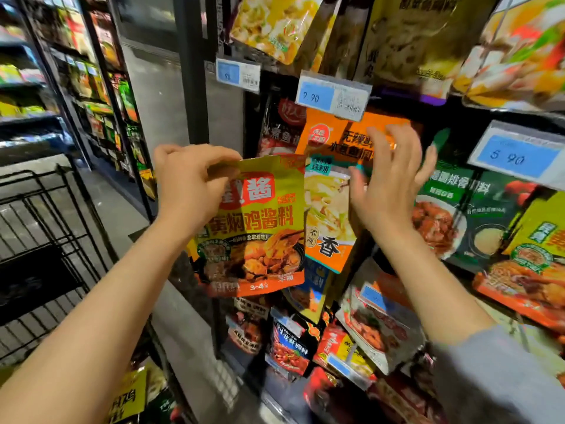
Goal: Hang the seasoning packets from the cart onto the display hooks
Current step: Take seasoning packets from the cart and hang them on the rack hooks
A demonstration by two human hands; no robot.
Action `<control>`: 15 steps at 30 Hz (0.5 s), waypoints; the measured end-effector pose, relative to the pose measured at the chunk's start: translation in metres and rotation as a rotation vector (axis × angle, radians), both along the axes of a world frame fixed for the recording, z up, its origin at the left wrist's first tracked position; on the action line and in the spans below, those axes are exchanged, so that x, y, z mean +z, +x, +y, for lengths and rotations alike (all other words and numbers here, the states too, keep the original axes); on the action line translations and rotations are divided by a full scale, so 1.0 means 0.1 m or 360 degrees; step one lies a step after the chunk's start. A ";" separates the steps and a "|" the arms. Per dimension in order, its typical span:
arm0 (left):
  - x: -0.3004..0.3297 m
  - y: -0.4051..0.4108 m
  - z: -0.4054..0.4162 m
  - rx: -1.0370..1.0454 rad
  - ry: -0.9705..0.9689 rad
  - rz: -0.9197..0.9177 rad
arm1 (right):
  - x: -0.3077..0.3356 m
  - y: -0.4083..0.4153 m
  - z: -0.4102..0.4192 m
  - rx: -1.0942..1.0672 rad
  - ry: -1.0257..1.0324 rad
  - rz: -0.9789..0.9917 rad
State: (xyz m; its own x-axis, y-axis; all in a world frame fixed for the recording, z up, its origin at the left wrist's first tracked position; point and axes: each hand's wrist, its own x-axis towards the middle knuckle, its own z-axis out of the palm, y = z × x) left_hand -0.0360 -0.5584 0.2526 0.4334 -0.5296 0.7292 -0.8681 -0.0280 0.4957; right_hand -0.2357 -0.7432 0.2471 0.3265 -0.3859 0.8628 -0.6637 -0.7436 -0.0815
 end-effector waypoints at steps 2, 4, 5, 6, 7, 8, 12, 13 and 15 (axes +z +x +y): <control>-0.02 0.04 0.07 -0.0022 -0.0013 -0.0014 | -0.17 0.09 0.17 0.0183 -0.0126 0.0432; -0.02 0.05 0.14 -0.0050 -0.0030 -0.0016 | -0.21 0.27 0.20 0.0208 0.0093 0.0900; -0.01 0.06 0.19 -0.0059 -0.0041 0.0022 | -0.20 0.35 0.16 0.0155 0.0221 0.1073; -0.02 0.08 0.24 -0.0054 -0.0039 0.0068 | -0.17 0.43 0.09 0.0094 0.0266 0.1162; -0.01 0.11 0.29 -0.0043 -0.0030 0.0108 | -0.16 0.49 -0.02 0.0032 0.0275 0.1230; -0.01 0.13 0.35 -0.0032 -0.0021 0.0134 | -0.15 0.53 -0.12 -0.0013 0.0268 0.1250; 0.11 0.13 0.53 0.0037 -0.0033 0.0014 | -0.22 0.57 -0.60 -0.0175 0.0512 0.1228; 0.13 0.11 0.57 0.0052 -0.0028 -0.0008 | -0.25 0.55 -0.74 -0.0184 0.0724 0.1060; 0.16 0.10 0.63 0.0088 -0.0010 0.0009 | -0.31 0.51 -1.00 -0.0281 0.0893 0.1044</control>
